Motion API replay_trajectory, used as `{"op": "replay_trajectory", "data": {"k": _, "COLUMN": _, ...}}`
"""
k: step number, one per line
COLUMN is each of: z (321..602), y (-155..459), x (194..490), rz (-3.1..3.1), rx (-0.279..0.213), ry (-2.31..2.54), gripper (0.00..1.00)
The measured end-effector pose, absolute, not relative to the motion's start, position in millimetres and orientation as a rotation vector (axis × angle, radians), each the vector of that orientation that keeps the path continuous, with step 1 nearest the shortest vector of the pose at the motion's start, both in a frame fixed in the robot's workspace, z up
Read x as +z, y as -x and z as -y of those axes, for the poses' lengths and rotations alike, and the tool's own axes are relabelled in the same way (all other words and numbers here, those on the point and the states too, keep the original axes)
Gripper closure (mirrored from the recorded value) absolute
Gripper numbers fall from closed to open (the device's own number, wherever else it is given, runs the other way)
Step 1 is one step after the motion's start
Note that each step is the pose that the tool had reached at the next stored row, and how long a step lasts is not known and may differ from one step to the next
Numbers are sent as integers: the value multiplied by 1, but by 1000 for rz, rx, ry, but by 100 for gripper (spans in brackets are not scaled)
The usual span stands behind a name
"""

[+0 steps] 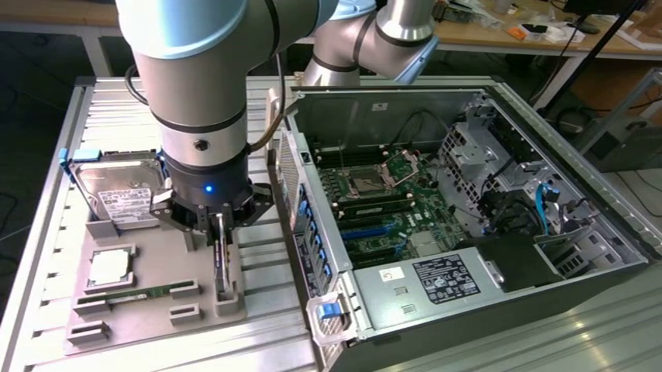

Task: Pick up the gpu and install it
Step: 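Pick up the gpu and move the gpu toward the slot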

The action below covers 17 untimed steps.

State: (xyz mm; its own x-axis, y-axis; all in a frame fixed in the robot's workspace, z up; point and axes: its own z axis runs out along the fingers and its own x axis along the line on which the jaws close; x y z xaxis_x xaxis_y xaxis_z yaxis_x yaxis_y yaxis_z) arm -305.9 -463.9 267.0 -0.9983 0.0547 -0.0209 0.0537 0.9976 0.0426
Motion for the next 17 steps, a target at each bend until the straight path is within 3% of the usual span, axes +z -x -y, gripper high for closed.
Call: {"op": "replay_trajectory", "data": {"k": 17, "z": 464, "y": 306, "x": 272, "rz": -3118, "rx": 66, "ry": -85, "gripper": 73}}
